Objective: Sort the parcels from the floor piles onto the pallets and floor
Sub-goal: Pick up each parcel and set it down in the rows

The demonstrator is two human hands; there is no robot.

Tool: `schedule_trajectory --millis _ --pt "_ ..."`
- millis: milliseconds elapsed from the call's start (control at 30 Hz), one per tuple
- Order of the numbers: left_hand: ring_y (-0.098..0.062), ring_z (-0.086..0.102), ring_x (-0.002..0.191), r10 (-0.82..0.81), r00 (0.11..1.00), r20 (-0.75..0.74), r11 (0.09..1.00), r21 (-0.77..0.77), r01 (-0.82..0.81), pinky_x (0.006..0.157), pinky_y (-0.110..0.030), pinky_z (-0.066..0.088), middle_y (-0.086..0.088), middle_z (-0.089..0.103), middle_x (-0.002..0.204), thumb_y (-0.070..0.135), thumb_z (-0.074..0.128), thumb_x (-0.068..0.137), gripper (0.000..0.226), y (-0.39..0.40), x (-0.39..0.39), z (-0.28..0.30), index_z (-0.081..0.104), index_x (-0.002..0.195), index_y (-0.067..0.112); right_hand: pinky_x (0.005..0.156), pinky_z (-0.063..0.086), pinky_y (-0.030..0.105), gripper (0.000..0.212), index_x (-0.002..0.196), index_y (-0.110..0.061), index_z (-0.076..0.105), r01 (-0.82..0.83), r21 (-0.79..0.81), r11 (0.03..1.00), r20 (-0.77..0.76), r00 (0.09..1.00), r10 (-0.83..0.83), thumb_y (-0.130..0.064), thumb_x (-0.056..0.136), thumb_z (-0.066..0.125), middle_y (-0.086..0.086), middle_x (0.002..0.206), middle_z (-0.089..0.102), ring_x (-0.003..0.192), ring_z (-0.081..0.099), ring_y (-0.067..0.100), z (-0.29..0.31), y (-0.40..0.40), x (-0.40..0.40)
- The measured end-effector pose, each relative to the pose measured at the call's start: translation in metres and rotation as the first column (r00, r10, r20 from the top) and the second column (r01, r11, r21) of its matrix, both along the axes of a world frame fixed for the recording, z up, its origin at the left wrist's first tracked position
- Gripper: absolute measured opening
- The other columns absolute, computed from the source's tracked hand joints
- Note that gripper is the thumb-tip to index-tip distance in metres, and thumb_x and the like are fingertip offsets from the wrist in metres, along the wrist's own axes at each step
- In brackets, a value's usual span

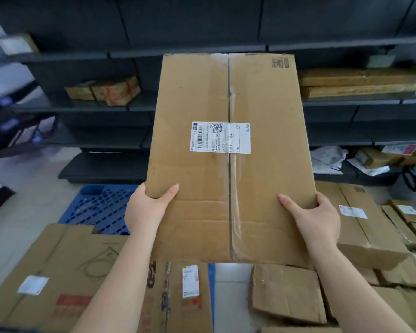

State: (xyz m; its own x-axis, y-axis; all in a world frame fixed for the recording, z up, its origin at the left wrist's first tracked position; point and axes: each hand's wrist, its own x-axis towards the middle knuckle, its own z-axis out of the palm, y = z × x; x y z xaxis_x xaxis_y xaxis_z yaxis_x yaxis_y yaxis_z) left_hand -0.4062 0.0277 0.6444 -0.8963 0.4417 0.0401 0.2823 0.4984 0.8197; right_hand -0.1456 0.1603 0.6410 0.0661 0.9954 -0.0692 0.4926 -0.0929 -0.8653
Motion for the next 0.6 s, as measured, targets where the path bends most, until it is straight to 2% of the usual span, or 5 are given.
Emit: schedule_trajectory --millis 200,300,367,467,600 --pt "-0.022 0.060 0.095 0.120 0.992 0.037 0.993 0.002 -0.120 0.083 -0.043 0.052 0.005 0.064 0.101 0.066 0.068 0.068 0.058 -0.055 -0.044 -0.004 0.060 0.105 0.022 0.075 0.045 0.036 0.065 0.120 -0.019 0.055 -0.148 0.049 0.988 -0.007 0.989 0.148 -0.054 0.070 0.075 -0.003 0.101 0.060 0.087 0.050 0.017 0.004 -0.022 -0.057" --pt "-0.019 0.061 0.091 0.195 0.979 0.063 0.980 0.028 -0.197 0.078 -0.038 0.052 0.006 0.065 0.099 0.062 0.070 0.069 0.054 -0.101 -0.067 0.001 0.061 0.103 0.021 0.077 0.048 0.040 0.071 0.126 -0.018 0.053 -0.240 0.046 0.970 0.003 0.971 0.240 -0.055 0.070 0.074 -0.006 0.097 0.053 0.089 0.050 0.016 0.008 -0.047 -0.097" --pt "-0.017 0.059 0.086 0.255 0.965 0.067 0.966 0.029 -0.257 0.071 -0.032 0.047 0.006 0.064 0.095 0.058 0.072 0.070 0.049 -0.141 -0.086 0.005 0.060 0.101 0.021 0.078 0.047 0.039 0.074 0.129 -0.017 0.051 -0.306 0.024 0.952 -0.002 0.952 0.306 -0.054 0.070 0.075 -0.002 0.104 0.058 0.094 0.054 0.021 0.010 -0.075 -0.129" --pt "-0.018 0.059 0.089 0.338 0.940 0.044 0.941 0.004 -0.339 0.071 -0.031 0.044 0.007 0.063 0.096 0.059 0.071 0.070 0.053 -0.210 -0.122 0.007 0.061 0.104 0.020 0.083 0.047 0.041 0.077 0.133 -0.015 0.049 -0.379 -0.002 0.925 -0.033 0.925 0.379 -0.052 0.071 0.076 0.004 0.121 0.061 0.108 0.057 0.029 0.008 -0.130 -0.183" --pt "-0.022 0.060 0.091 0.433 0.901 0.011 0.899 -0.071 -0.432 0.071 -0.034 0.046 0.004 0.065 0.097 0.063 0.068 0.070 0.052 -0.315 -0.179 0.007 0.059 0.100 0.021 0.077 0.044 0.037 0.078 0.133 -0.015 0.050 -0.470 -0.034 0.882 -0.067 0.882 0.467 -0.053 0.070 0.076 0.005 0.123 0.060 0.109 0.056 0.029 -0.004 -0.218 -0.259"
